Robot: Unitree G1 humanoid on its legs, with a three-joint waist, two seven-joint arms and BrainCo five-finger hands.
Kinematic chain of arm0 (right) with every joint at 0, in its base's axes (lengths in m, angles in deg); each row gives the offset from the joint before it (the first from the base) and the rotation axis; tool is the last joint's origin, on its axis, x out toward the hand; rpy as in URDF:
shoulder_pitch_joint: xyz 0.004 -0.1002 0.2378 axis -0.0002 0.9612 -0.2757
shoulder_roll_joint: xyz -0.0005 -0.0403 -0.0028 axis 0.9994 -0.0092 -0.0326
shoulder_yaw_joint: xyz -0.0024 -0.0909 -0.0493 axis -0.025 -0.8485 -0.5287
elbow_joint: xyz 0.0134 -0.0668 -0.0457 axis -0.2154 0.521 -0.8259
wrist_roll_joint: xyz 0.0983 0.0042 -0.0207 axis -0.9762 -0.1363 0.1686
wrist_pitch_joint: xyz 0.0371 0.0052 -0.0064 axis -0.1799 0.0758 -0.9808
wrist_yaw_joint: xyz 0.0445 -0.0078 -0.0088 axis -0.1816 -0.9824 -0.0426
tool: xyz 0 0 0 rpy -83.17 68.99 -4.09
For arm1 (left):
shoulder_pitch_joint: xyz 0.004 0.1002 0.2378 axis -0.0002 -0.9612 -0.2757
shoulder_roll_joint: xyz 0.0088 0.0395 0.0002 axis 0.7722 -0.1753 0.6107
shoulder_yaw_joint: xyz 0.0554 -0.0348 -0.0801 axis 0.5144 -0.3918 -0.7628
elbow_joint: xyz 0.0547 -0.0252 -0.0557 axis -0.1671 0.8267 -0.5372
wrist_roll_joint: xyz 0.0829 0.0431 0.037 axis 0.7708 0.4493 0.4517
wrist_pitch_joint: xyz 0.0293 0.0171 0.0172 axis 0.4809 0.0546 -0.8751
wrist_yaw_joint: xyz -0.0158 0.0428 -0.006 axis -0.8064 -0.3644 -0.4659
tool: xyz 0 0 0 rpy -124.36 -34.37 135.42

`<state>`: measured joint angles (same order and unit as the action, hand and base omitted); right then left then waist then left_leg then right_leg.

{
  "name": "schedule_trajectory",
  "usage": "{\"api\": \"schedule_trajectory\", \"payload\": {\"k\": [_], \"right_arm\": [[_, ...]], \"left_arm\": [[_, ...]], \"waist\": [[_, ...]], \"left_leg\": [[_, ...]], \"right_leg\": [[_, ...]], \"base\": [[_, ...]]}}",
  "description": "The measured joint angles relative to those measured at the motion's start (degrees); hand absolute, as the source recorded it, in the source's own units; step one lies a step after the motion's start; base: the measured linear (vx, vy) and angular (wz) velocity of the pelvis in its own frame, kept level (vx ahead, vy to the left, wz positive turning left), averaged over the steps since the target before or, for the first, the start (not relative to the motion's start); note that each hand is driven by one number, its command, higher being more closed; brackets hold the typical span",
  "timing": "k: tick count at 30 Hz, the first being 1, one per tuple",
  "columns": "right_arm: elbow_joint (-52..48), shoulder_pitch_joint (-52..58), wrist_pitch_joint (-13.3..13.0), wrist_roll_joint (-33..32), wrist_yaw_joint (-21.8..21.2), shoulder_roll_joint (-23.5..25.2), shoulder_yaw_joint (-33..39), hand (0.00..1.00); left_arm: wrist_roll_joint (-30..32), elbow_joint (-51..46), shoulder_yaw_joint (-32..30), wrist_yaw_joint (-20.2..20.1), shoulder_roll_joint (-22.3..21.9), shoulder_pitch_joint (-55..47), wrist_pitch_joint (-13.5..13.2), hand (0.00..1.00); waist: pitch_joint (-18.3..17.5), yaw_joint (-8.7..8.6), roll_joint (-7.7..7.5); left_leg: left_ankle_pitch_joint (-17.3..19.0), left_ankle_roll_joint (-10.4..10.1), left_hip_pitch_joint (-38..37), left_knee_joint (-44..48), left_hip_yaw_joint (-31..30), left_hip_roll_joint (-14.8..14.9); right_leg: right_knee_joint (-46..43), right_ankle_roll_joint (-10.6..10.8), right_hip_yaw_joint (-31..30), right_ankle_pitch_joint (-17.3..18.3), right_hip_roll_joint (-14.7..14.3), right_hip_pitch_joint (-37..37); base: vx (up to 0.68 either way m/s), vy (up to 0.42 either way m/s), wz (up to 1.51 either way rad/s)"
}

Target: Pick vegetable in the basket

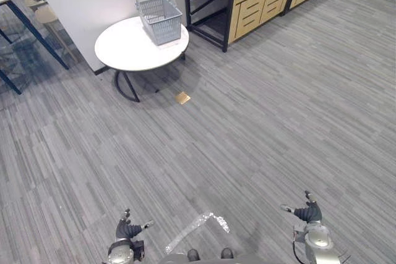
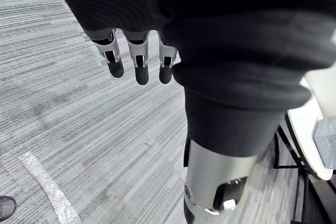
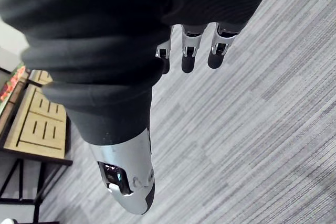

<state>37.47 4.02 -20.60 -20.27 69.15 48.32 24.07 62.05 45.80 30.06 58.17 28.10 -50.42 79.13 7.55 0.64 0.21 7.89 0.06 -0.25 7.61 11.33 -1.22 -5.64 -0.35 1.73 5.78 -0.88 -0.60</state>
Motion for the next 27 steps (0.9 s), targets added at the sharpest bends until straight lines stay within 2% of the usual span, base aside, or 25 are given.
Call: {"api": "schedule_trajectory", "payload": {"k": [5, 7, 8, 11, 13, 15, 16, 18, 19, 20, 21, 22, 24, 25, 26, 27], "right_arm": [[-0.01, -1.48, 0.09, -2.61, 0.18, 0.49, -0.04, 0.0], [-0.05, -2.12, 0.15, -3.37, 0.28, 0.62, -0.1, 0.0], [-0.13, -2.42, 0.26, -3.79, 0.33, 0.63, -0.17, 0.0], [-2.52, -2.36, 0.89, -4.24, 0.57, 0.77, -0.51, 0.0], [-3.0, -1.2, 1.09, -4.26, 0.9, 0.92, -0.58, 0.0], [-6.17, -0.12, 1.3, -4.37, 1.47, 1.52, -2.07, 0.0], [-6.76, 0.07, 1.32, -4.39, 1.43, 1.68, -2.73, 0.0], [-7.12, 0.25, 1.3, -4.79, 1.43, 2.07, -3.62, 0.0], [-7.11, 0.14, 1.27, -4.97, 1.43, 2.05, -3.84, 0.0], [-7.11, 0.05, 1.28, -5.19, 1.43, 2.01, -3.84, 0.0], [-6.89, -0.4, 1.27, -5.61, 1.44, 1.86, -3.81, 0.0], [-6.5, -1.18, 1.36, -6.06, 1.43, 1.45, -3.75, 0.0], [-6.53, -1.38, 1.33, -6.07, 1.44, 0.93, -3.56, 0.0], [-6.55, -1.28, 1.37, -6.07, 1.46, 0.42, -3.35, 0.0], [-6.61, -1.36, 1.42, -6.08, 1.48, 0.21, -3.3, 0.0], [-6.74, -1.7, 1.41, -6.09, 1.47, 0.56, -3.2, 0.0]], "left_arm": [[-0.98, -1.48, -0.03, 0.02, -0.1, -0.24, 0.13, 0.0], [-1.95, -3.34, -0.08, 0.06, -0.12, -0.47, 0.15, 0.0], [-2.3, -4.64, -0.1, 0.07, -0.13, -0.86, 0.14, 0.0], [-3.2, -7.01, -0.3, 0.1, -0.08, -1.73, 0.15, 0.0], [-3.97, -7.86, -0.2, 0.19, 0.23, -1.67, 0.2, 0.0], [-4.06, -8.58, 0.02, 0.59, 0.7, -1.24, 0.2, 0.0], [-4.06, -8.58, 0.2, 0.66, 0.94, -1.18, 0.23, 0.0], [-4.1, -8.6, 0.78, 1.35, 1.16, -1.35, 0.31, 0.0], [-4.52, -8.46, 1.11, 1.41, 1.23, -0.63, 0.27, 0.0], [-4.62, -8.23, 1.17, 1.43, 1.27, -0.08, 0.21, 0.0], [-5.06, -7.13, 1.05, 1.51, 1.3, 1.14, 0.13, 0.0], [-5.14, -5.71, 0.93, 1.61, 1.26, 2.81, 0.14, 0.0], [-5.13, -4.26, 0.9, 1.67, 1.18, 3.56, 0.19, 0.0], [-5.07, -4.11, 1.04, 1.73, 1.08, 3.64, 0.16, 0.0], [-4.98, -3.34, 1.47, 1.72, 0.62, 4.36, 0.08, 0.0], [-4.95, -3.19, 1.61, 1.66, 0.45, 4.48, 0.1, 0.0]], "waist": [[1.15, 0.2, -0.3], [1.5, 0.32, -0.52], [1.77, 0.48, -0.37], [2.97, 0.49, -0.65], [3.55, 0.22, -1.49], [4.96, 0.23, -2.26], [5.3, 0.07, -2.35], [5.56, -0.17, -2.18], [5.77, -0.39, -1.86], [5.78, -0.8, -1.87], [6.07, -1.64, -1.77], [6.9, -2.73, -2.11], [7.33, -3.77, -1.56], [6.96, -4.23, -1.62], [7.24, -4.68, 0.02], [7.53, -4.67, 0.5]], "left_leg": [[-0.13, 0.33, 3.32, 1.48, 0.24, 0.06], [0.54, 0.96, 5.33, 2.98, 0.63, 0.32], [2.06, 1.25, 6.25, 4.11, 1.25, 0.88], [6.02, 1.85, 7.8, 7.84, 2.5, 1.13], [8.08, 2.67, 7.61, 9.4, 2.87, 0.23], [10.88, 3.52, 6.86, 11.83, 2.96, 0.03], [11.47, 3.63, 6.01, 12.03, 2.93, 0.04], [13.13, 3.5, 3.4, 11.93, 2.31, 0.4], [13.92, 3.31, 1.69, 11.03, 1.18, 0.51], [14.09, 3.06, 1.12, 10.44, 0.52, 0.58], [13.82, 2.17, -0.13, 9.04, -0.86, 1.02], [12.94, 0.59, -2.81, 7.17, -2.59, 1.32], [12.2, -0.92, -6.1, 3.95, -4.91, 1.44], [12.61, -2.52, -7.83, 3.18, -7.01, 2.26], [12.71, -4.22, -8.08, 5.02, -8.69, 4.18], [11.96, -5.59, -7.88, 7.12, -9.17, 5.06]], "right_leg": [[0.97, 0.3, -0.61, -1.66, 0.01, 2.35], [0.67, 0.61, -1.12, -1.86, -0.09, 3.97], [-0.08, 0.8, -1.81, -1.79, -0.5, 5.02], [-8.1, 2.09, -2.05, 3.49, 0.02, 9.24], [-15.05, 3.13, -1.53, 7.05, 1.59, 11.58], [-32.4, 2.28, 1.42, 7.84, 3.4, 19.08], [-35.99, 1.82, 2.1, 8.46, 3.88, 20.56], [-38.24, 1.25, 5.01, 10.09, 4.86, 23.29], [-33.84, 2.21, 6.79, 10.14, 5.08, 25.6], [-30.85, 2.81, 7.11, 9.7, 5.08, 26.38], [-23.52, 3.16, 7.63, 6.67, 4.89, 27.75], [-14.89, 3.28, 7.62, 1.38, 4.56, 28.1], [-7.09, 3.93, 6.47, -5.87, 4.07, 28.66], [-7.47, 1.62, 4.51, -11.9, 3.85, 28.9], [-13.6, -1.99, 5.32, -11.01, 2.68, 30.13], [-16.48, -2.95, 6.24, -8.39, 2.69, 30.17]], "base": [[-0.07, 0.021, -0.05], [-0.11, 0.028, -0.15], [-0.07, 0.032, -0.28], [-0.08, 0.052, -0.21], [0.01, 0.077, 0.03], [0.1, 0.061, -0.09], [0.23, 0.045, -0.07], [0.28, 0.015, 0.02], [0.29, -0.008, 0.21], [0.49, -0.032, 0.56], [0.51, -0.076, 0.71], [0.55, -0.098, 0.74], [0.63, -0.145, 0.66], [0.82, -0.239, 0.78], [0.7, -0.237, 0.59], [0.69, -0.265, 0.54]]}}
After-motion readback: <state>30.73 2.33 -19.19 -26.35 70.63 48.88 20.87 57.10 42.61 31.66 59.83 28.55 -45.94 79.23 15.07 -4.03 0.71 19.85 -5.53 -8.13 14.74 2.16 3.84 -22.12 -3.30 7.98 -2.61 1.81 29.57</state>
